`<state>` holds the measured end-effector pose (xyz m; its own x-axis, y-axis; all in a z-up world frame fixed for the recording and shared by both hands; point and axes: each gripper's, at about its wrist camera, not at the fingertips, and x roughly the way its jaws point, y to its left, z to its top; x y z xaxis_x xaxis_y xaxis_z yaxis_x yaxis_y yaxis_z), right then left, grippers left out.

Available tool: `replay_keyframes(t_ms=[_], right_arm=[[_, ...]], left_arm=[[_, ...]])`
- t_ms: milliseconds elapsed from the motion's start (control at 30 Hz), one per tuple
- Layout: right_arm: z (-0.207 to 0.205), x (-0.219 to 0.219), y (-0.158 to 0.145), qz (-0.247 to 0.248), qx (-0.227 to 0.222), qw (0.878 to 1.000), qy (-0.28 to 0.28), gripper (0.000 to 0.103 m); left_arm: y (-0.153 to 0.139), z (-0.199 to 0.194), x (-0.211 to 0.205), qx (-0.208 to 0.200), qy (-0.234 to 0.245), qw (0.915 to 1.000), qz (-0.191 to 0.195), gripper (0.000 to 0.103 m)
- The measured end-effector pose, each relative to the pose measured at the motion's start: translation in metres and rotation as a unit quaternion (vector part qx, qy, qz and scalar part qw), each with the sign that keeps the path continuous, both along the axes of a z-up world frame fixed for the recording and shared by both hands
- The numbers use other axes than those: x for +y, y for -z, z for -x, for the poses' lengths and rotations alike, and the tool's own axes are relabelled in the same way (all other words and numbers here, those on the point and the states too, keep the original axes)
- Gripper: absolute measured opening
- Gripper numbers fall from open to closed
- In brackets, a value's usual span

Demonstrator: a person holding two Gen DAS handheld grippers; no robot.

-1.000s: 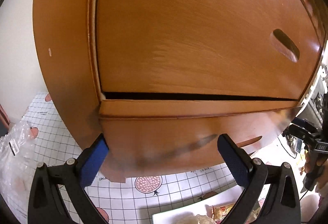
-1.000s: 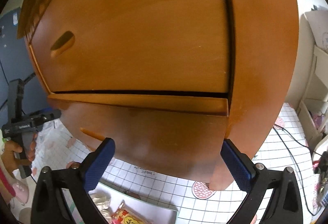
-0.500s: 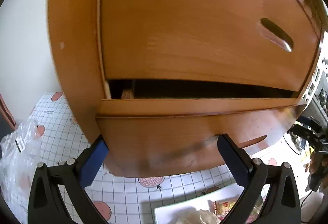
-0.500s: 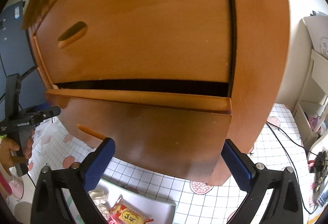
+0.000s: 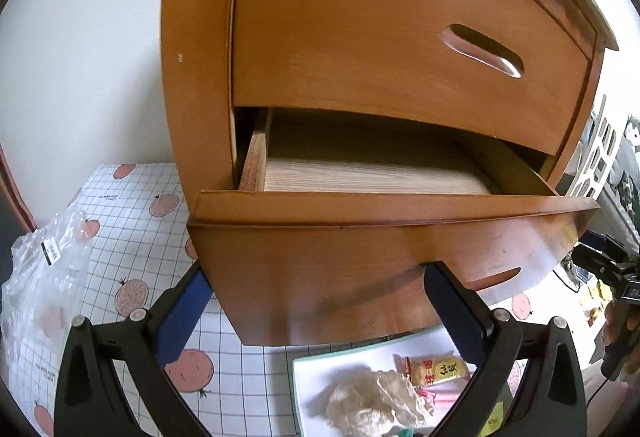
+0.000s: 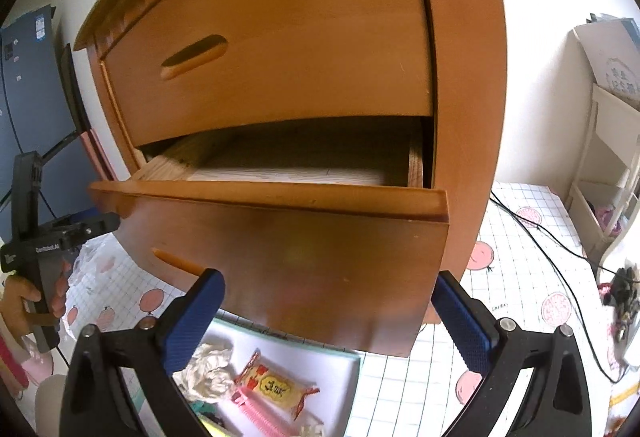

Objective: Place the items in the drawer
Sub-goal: 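Move both tools down over the white tray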

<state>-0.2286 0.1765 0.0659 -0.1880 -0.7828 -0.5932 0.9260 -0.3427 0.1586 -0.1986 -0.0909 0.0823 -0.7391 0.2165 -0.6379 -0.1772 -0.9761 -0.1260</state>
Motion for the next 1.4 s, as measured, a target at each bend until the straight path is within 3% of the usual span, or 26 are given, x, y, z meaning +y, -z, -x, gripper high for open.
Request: replay_keyframes(t_ms=[133, 400, 633, 767, 900, 1100, 1267, 1400], right_arm=[[0.0, -0.011, 0.003, -0.004, 0.003, 1.0, 0.001, 0.103], [0.004, 0.014, -0.001, 0.008, -0.006, 1.0, 0.007, 0.103], [-0.004, 0.011, 0.02, -0.021, -0.001, 0.999, 0.037, 0.103], [-0.012, 0.014, 0.035, -0.054, -0.008, 0.998, 0.023, 0.103], [-0.021, 0.008, 0.06, -0.095, -0.039, 0.995, -0.011, 0.103], [-0.044, -0.005, 0.095, -0.169, -0.025, 0.984, -0.058, 0.103], [-0.059, -0.019, 0.122, -0.218, -0.036, 0.971, -0.094, 0.103], [-0.064, -0.018, 0.147, -0.261, -0.038, 0.959, -0.104, 0.103]], left_arm=[[0.003, 0.001, -0.003, -0.001, -0.002, 1.0, -0.001, 0.103], [0.006, -0.002, -0.003, -0.004, -0.021, 0.9998, -0.004, 0.103], [0.032, -0.011, 0.008, -0.034, -0.1, 0.9942, -0.02, 0.103], [0.055, -0.031, 0.02, -0.07, -0.143, 0.9871, -0.016, 0.103], [0.091, -0.047, 0.031, -0.136, -0.173, 0.9754, -0.014, 0.103], [0.15, -0.058, 0.047, -0.225, -0.175, 0.9584, -0.001, 0.103], [0.17, -0.06, 0.058, -0.248, -0.168, 0.9539, 0.028, 0.103], [0.167, -0.06, 0.059, -0.255, -0.165, 0.9518, 0.041, 0.103]])
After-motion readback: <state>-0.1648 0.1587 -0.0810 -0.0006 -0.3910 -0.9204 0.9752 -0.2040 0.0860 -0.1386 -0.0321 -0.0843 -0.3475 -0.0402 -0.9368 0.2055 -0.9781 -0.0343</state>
